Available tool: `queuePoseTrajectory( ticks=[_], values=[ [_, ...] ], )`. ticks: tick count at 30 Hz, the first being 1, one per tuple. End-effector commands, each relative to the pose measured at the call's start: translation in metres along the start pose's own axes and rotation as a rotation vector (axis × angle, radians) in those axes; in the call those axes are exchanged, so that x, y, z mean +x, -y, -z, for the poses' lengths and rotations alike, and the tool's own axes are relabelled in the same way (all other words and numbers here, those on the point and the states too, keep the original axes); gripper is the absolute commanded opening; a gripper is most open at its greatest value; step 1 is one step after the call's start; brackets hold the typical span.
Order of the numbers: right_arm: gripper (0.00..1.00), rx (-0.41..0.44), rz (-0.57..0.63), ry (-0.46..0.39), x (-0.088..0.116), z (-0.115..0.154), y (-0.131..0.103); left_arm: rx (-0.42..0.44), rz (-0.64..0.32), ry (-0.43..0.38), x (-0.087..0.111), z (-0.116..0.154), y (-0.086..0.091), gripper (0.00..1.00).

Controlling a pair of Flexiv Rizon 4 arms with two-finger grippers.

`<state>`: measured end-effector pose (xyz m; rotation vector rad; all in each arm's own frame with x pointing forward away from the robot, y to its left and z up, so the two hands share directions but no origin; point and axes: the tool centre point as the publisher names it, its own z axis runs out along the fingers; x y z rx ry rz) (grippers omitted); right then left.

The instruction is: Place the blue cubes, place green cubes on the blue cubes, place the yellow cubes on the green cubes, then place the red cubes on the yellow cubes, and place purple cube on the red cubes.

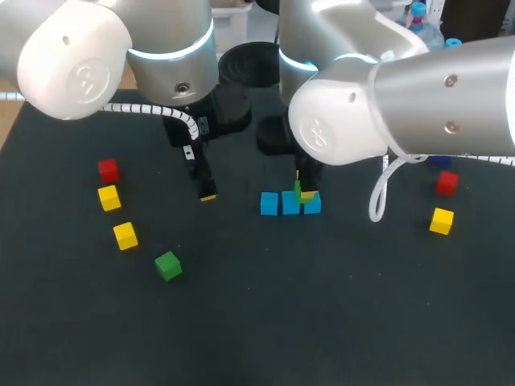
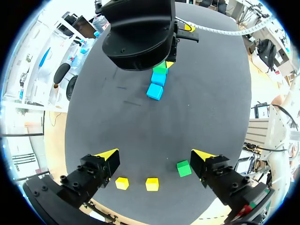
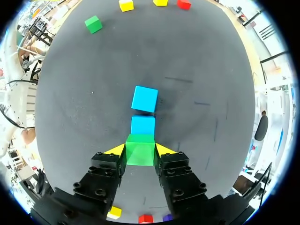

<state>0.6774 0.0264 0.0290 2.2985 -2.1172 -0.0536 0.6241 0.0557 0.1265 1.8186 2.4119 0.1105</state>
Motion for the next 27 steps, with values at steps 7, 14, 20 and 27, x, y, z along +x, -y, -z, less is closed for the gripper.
queuePoseTrajectory(
  ticks=[7,14,20,27],
  values=[
    [0.00,0.002,-0.002,0.000,0.0020,-0.0005,-0.0003,-0.001,0.001,0.000,0.0003,-0.0001,0.0002,1.00],
    [0.00,0.003,-0.003,0.001,0.0025,-0.0006,-0.0005,-0.001,0.001,0.000,0.0003,-0.0001,0.0002,1.00],
    [0.00,0.007,-0.006,0.004,0.0031,0.0000,-0.0009,-0.001,0.001,0.000,0.0003,-0.0001,0.0002,1.00],
    [0.00,0.011,-0.008,0.003,0.0037,0.0022,-0.0016,-0.001,0.001,0.000,0.0003,-0.0001,0.0002,1.00]
  ],
)
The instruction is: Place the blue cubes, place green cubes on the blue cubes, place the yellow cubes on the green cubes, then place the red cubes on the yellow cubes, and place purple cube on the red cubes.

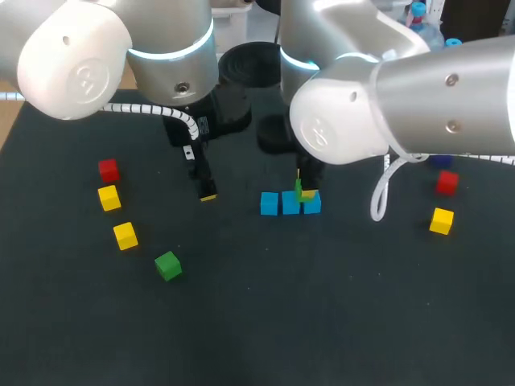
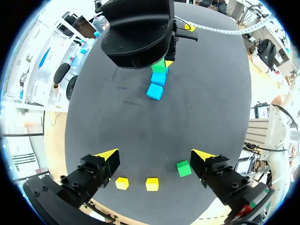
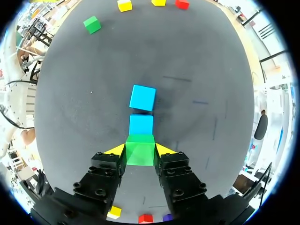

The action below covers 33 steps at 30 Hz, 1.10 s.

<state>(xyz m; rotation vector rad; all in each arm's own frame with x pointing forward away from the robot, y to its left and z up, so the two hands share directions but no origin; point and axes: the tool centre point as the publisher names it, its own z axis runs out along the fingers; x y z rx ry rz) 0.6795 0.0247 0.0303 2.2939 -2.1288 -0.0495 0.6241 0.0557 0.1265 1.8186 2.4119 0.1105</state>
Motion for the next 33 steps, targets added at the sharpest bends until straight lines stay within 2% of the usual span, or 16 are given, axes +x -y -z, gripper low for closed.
queuePoseTrajectory(
  ticks=[1,23,25,26,28,29,33],
  values=[
    [0.00,0.005,-0.001,0.002,0.0022,0.0007,-0.0040,-0.001,0.001,0.000,0.0003,-0.0001,0.0002,1.00],
    [0.04,-0.006,0.006,0.003,0.0010,-0.0023,-0.0033,-0.001,0.001,0.000,0.0003,-0.0001,0.0002,1.00],
    [0.07,-0.006,0.006,0.003,0.0009,-0.0023,-0.0032,-0.001,0.001,0.000,0.0003,-0.0001,0.0002,1.00],
    [0.16,-0.004,0.007,0.001,0.0009,-0.0023,-0.0031,-0.001,0.001,0.000,0.0003,-0.0001,0.0002,1.00],
    [0.49,-0.002,0.010,-0.001,0.0009,-0.0023,-0.0029,-0.001,0.001,0.000,0.0003,-0.0001,0.0002,1.00],
    [1.00,-0.003,0.010,-0.003,0.0008,-0.0023,-0.0028,-0.001,0.001,0.000,0.0003,-0.0001,0.0002,1.00],
    [1.00,-0.013,0.014,-0.008,0.0009,-0.0038,-0.0032,-0.001,0.001,0.000,0.0003,-0.0001,0.0002,1.00]
  ],
)
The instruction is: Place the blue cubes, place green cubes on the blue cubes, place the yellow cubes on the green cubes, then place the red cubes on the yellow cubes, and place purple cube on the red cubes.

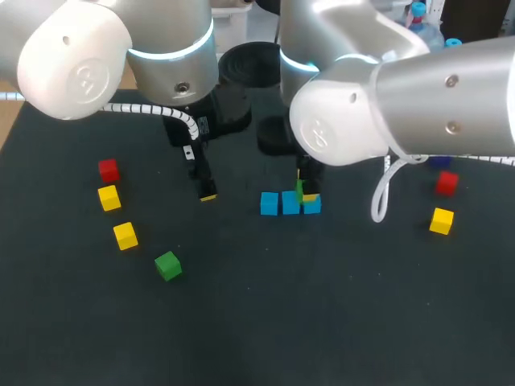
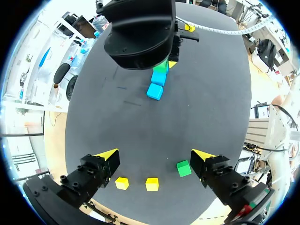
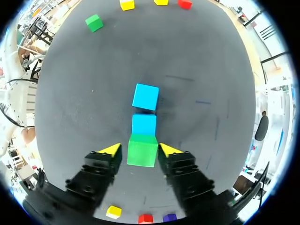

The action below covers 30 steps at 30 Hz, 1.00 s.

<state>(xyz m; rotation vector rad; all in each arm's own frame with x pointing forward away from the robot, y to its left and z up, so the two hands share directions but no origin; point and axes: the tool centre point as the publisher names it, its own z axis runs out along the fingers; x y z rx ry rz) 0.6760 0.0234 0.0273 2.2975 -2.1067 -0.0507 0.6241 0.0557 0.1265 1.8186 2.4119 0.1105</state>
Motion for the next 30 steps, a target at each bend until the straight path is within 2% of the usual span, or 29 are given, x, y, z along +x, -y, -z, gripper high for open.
queuePoseTrajectory(
  ticks=[1,7,11,15,19,21,25,30],
  values=[
    [1.00,-0.004,0.001,0.002,0.000,-0.001,0.000,-0.001,0.001,0.000,0.000,0.000,0.000,1.00],
    [1.00,0.006,-0.018,0.027,0.001,0.003,0.001,-0.001,0.001,0.000,0.000,0.000,0.000,1.00],
    [1.00,0.062,-0.061,0.073,0.008,0.022,0.005,-0.001,0.001,0.000,0.000,0.000,0.000,1.00],
    [1.00,0.172,-0.119,0.122,0.019,0.047,0.007,-0.001,0.001,0.000,0.000,0.000,0.000,1.00],
    [1.00,0.324,-0.188,0.178,0.032,0.079,0.008,-0.001,0.001,0.000,0.000,0.000,0.000,1.00],
    [1.00,0.362,-0.207,0.199,0.037,0.091,0.006,-0.001,0.001,0.000,0.000,0.000,0.000,1.00],
    [1.00,0.446,-0.255,0.254,0.044,0.105,0.004,-0.001,0.001,0.000,0.000,0.000,0.000,1.00],
    [1.00,0.600,-0.310,0.285,0.047,0.108,0.008,-0.001,0.001,0.000,0.000,0.000,0.000,1.00]
  ],
)
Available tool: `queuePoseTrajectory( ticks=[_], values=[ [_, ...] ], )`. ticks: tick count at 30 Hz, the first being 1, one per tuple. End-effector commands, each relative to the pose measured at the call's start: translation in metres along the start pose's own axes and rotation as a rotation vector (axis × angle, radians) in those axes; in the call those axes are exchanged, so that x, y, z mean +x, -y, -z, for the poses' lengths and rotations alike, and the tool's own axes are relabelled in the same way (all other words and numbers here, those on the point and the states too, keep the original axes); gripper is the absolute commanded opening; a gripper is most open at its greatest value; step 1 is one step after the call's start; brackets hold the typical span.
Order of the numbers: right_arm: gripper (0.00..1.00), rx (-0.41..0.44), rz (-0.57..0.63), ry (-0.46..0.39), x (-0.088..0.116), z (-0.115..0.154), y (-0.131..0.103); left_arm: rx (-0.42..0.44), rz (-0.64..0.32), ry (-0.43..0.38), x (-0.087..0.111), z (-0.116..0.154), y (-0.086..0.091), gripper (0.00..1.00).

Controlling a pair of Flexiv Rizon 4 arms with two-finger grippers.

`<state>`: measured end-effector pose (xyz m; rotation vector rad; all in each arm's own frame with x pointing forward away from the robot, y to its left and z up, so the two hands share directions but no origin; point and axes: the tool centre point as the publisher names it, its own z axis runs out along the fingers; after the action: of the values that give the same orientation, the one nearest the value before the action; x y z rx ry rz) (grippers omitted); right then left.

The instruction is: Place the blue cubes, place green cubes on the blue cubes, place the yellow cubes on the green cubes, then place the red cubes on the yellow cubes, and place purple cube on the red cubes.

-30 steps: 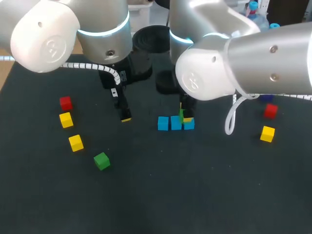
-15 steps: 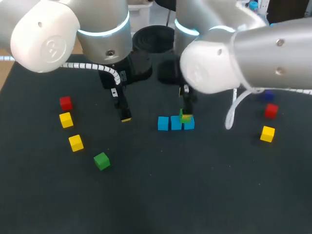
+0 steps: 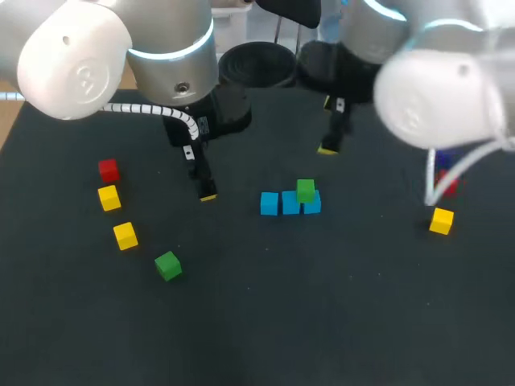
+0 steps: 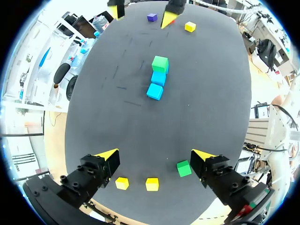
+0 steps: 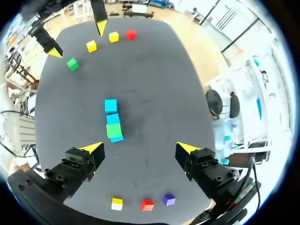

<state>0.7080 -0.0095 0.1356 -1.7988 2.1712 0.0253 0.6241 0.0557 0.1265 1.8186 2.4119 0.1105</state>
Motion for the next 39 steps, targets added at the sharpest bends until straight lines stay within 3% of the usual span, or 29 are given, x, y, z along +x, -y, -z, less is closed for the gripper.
queuePoseTrajectory(
  ticks=[1,11,21,28,39],
  values=[
    [1.00,0.361,-0.021,0.106,0.015,0.004,-0.011,-0.001,0.001,0.000,0.000,0.000,0.000,1.00],
    [1.00,0.611,-0.129,0.208,0.016,-0.021,-0.001,-0.001,0.001,0.000,0.000,0.000,0.000,1.00],
    [1.00,0.752,-0.068,0.269,0.010,-0.011,0.006,-0.001,0.001,0.000,0.000,0.000,0.000,1.00],
    [1.00,0.803,-0.063,0.257,0.009,0.000,0.017,-0.001,0.001,0.000,0.000,0.000,0.000,1.00],
    [1.00,0.858,-0.200,0.260,0.033,0.009,0.016,-0.001,0.001,0.000,0.000,0.000,0.000,1.00]
  ],
)
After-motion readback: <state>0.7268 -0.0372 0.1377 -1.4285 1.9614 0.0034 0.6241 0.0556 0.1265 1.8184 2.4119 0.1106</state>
